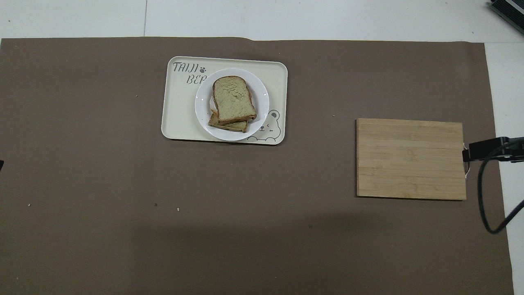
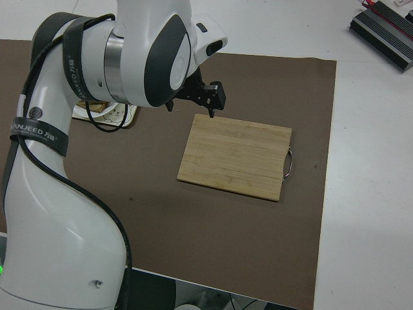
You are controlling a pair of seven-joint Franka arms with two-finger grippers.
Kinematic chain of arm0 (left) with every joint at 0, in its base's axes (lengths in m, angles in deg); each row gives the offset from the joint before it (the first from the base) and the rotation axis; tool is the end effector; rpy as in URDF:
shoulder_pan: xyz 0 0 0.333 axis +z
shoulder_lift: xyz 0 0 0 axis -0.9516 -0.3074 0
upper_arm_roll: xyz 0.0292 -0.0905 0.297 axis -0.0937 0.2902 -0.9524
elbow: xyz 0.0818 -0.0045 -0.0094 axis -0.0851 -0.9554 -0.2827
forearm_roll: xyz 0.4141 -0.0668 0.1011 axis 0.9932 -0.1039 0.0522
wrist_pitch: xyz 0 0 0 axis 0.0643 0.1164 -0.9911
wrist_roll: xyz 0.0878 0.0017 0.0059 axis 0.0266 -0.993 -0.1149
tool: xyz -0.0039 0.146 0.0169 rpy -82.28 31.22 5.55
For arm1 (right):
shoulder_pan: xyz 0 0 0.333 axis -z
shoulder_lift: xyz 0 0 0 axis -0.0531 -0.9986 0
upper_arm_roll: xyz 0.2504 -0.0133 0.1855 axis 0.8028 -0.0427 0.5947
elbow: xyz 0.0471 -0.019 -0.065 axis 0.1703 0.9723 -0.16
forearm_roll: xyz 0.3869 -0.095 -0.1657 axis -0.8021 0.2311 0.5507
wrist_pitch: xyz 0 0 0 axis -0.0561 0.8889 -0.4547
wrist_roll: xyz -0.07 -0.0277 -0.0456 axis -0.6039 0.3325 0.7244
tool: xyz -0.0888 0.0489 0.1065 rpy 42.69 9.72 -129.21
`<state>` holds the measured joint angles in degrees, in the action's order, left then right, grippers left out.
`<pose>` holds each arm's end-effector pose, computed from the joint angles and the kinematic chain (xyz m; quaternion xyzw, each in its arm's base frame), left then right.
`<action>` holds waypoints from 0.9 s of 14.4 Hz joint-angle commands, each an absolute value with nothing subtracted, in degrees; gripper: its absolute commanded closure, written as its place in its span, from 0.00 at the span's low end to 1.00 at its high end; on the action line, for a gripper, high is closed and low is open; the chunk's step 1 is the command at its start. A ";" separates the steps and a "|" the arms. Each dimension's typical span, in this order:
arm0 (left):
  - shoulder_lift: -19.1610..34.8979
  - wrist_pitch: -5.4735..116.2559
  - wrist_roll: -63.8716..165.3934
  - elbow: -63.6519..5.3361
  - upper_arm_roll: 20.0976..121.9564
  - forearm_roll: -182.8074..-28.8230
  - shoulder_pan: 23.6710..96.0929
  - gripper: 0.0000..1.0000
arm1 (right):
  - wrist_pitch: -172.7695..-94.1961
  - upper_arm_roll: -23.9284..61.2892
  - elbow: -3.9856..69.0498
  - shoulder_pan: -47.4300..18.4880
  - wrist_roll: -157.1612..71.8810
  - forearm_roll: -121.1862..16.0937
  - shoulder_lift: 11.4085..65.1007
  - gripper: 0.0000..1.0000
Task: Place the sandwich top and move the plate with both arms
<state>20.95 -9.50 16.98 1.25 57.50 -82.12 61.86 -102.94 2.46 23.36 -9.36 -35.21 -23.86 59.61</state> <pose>0.5373 0.0014 0.6835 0.9866 -0.1608 -0.0164 0.0209 0.5535 -0.0250 0.5976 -0.9995 0.0166 0.0131 0.0253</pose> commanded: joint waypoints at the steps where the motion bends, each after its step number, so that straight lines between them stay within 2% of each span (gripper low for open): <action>1: 21.18 -9.87 16.24 0.59 58.07 -80.85 62.17 0.00 | -103.69 2.69 23.44 -8.85 -36.93 -24.24 59.48 0.00; 13: 21.80 -8.29 22.73 0.24 58.16 -80.15 62.17 0.00 | -103.42 2.34 23.53 -8.41 -37.01 -23.80 59.57 0.00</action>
